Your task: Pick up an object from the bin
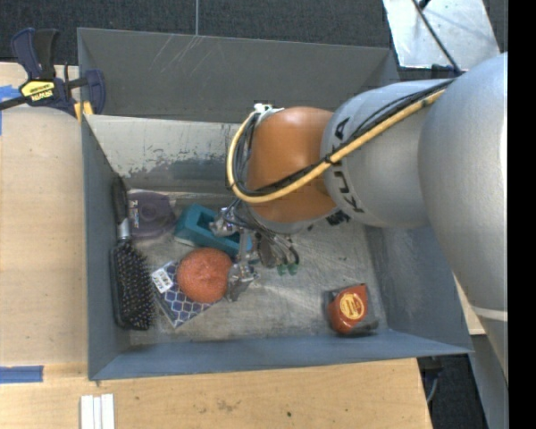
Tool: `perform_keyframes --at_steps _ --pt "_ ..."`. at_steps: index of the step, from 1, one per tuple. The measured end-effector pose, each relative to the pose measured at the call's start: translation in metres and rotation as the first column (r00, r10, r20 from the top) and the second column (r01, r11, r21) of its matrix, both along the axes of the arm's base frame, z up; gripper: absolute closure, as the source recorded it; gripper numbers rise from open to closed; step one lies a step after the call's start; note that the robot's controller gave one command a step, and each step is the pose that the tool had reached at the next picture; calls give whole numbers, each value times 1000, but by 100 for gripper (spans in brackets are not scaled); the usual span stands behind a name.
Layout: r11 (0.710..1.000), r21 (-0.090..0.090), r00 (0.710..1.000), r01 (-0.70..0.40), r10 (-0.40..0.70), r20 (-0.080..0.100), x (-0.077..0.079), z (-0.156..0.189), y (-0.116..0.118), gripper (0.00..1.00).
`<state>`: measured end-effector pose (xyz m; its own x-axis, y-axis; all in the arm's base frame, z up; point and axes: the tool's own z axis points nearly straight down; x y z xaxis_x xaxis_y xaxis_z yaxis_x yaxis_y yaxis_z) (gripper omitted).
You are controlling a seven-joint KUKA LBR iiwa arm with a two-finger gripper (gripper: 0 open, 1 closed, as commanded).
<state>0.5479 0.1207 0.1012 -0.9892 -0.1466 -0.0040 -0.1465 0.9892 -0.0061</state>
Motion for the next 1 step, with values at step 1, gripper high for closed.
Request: perform_keyframes --at_steps 1 --pt "989 -6 989 -150 150 7 13 -4 -5 0"
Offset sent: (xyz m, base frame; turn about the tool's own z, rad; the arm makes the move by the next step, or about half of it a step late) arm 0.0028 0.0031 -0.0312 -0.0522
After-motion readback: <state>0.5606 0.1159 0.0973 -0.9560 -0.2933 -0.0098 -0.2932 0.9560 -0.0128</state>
